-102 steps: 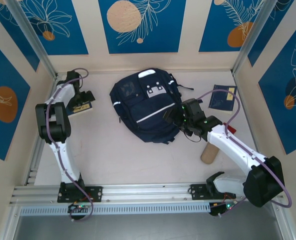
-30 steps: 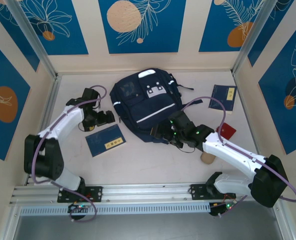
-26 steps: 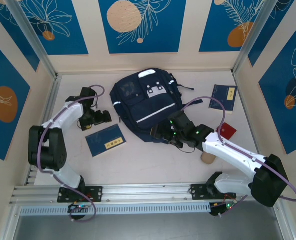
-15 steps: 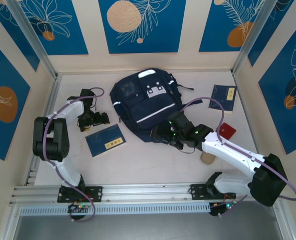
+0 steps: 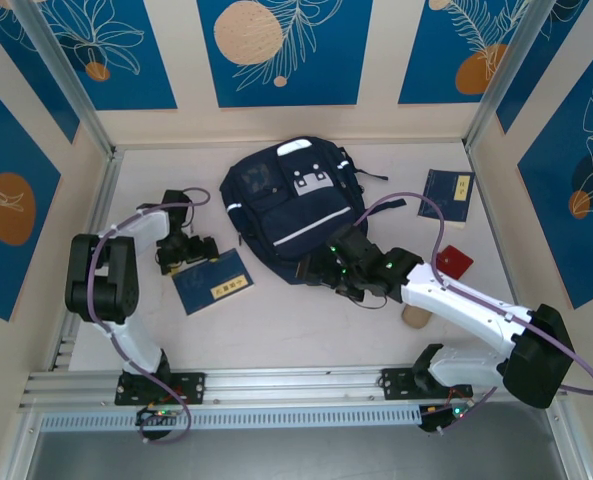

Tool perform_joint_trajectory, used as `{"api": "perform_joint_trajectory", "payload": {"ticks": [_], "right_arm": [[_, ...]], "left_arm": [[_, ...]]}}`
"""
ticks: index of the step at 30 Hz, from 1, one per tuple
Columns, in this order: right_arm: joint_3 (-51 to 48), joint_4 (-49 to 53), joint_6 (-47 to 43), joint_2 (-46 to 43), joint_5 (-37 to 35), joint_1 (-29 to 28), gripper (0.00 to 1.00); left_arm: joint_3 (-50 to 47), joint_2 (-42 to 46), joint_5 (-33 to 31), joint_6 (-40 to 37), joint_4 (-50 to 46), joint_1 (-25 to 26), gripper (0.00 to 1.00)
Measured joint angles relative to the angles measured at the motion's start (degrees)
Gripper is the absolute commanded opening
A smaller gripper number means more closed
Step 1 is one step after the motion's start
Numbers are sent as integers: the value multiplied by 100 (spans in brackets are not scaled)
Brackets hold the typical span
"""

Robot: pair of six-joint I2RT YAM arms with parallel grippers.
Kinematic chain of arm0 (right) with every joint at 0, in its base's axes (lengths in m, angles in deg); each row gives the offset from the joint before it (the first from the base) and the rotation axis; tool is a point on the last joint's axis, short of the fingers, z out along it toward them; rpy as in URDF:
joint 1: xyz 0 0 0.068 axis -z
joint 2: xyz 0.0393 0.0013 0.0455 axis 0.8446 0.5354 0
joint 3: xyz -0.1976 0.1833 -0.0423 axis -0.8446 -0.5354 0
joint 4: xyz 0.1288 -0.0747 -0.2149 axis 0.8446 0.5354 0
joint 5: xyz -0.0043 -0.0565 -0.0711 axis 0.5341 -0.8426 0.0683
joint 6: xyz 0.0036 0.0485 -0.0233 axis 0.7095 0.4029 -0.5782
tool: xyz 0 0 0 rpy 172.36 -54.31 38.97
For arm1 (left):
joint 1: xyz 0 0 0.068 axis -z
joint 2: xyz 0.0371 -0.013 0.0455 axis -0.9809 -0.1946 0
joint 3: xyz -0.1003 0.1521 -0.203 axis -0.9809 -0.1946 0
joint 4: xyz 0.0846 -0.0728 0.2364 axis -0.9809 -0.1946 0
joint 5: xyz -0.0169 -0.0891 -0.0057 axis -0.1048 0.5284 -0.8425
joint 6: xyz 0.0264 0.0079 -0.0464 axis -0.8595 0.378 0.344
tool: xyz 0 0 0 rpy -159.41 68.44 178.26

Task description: Pack books, pencil case, and school supplies into a backpack

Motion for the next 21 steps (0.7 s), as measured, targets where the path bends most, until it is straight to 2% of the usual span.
{"api": "perform_joint_trajectory", "payload": {"ticks": [8, 13, 15, 19, 21], "right_arm": [[79, 177, -13, 192, -37, 0, 99], [149, 214, -15, 415, 9, -31, 97], [199, 247, -22, 579, 50, -61, 93], [413, 326, -72, 1073, 140, -175, 80], [546, 334, -127, 1342, 203, -271, 76]], "left_arm": [[-682, 610, 341, 133, 136, 140, 97], [-1320, 1226, 664, 382, 136, 601, 93], [-1526, 1443, 785, 516, 133, 833, 86], [-1923, 1753, 1189, 892, 402, 1355, 64], [-2085, 1818, 1394, 1106, 570, 1600, 58]]}}
